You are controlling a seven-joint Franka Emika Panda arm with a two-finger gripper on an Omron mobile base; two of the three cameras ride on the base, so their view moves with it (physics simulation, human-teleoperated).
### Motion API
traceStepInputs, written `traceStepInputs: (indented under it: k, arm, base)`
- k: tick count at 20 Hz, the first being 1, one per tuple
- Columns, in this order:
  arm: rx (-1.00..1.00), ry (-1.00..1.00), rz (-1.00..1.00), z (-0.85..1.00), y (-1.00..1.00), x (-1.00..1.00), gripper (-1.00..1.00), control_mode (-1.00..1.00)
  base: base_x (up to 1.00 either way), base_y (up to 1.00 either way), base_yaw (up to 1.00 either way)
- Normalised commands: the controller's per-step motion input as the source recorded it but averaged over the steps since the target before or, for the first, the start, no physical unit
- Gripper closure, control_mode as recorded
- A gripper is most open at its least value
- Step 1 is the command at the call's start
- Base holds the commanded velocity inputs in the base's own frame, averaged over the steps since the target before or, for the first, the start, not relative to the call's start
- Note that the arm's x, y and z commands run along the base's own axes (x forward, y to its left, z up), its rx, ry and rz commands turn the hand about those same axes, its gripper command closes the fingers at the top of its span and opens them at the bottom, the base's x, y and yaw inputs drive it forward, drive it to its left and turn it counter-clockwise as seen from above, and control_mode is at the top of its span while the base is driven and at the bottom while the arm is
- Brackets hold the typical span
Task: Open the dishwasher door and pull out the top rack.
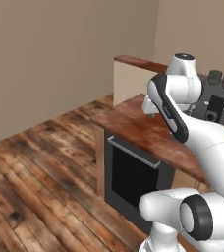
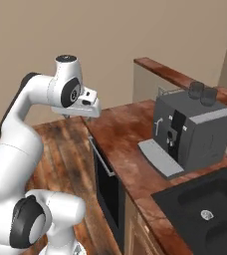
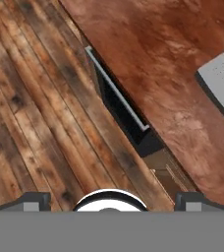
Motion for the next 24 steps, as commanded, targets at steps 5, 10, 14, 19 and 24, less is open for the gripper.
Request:
traceStepInputs:
  k: [5,10,14,19,24]
  arm:
    - [0.00,0.00,0.00,0.00,0.00,0.00,-1.00,1.00]
    - [0.00,0.00,0.00,0.00,0.00,0.00,-1.00,1.00]
    - [0.00,0.00,0.00,0.00,0.00,0.00,-1.00,1.00]
    - [0.00,0.00,0.00,0.00,0.00,0.00,-1.00,1.00]
    - [0.00,0.00,0.00,0.00,0.00,0.00,-1.00,1.00]
  base:
    - [-0.05,-0.37,0.36]
    - [-0.28,-0.50,0.31]
    - [-0.51,-0.57,0.29]
    - [-0.50,-0.41,0.26]
    - [-0.24,-0.29,0.28]
